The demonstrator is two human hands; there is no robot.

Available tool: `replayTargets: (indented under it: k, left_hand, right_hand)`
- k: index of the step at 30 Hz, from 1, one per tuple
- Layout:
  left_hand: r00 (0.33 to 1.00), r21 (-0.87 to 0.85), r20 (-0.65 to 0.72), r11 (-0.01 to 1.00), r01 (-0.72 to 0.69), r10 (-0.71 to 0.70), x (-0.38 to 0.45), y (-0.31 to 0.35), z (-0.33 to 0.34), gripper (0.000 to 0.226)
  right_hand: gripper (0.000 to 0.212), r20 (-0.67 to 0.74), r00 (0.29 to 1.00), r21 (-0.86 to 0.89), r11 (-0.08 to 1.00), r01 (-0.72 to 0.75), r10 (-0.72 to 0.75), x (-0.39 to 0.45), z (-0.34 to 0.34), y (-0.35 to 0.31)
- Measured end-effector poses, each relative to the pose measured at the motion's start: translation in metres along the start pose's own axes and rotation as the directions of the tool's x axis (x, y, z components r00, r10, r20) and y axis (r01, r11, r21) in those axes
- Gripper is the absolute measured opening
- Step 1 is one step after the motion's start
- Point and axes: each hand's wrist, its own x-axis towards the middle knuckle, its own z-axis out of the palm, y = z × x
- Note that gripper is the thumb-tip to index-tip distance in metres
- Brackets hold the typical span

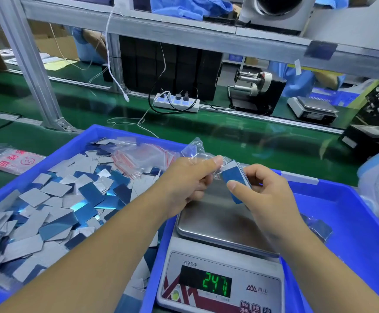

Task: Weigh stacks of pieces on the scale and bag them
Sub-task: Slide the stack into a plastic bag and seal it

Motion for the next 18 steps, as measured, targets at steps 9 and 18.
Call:
replayTargets:
  k: [9, 18]
  left_hand:
    - [0.999, 0.046, 0.043, 0.998, -0.033, 0.031, -0.0044, 0.002, 0.0039, 0.035]
    - [0.996, 0.018, 0.073, 0.998, 0.057, -0.058, -0.0053, 0.0002, 0.0051, 0.038]
  right_hand:
    - [0.012, -0.047, 0.999, 0.044, 0.999, 0.02, -0.018, -0.0036, 0.0059, 0.0]
    - [0.013, -0.007, 0.999, 0.066, 0.997, 0.038, -0.037, -0.0057, 0.0089, 0.0038]
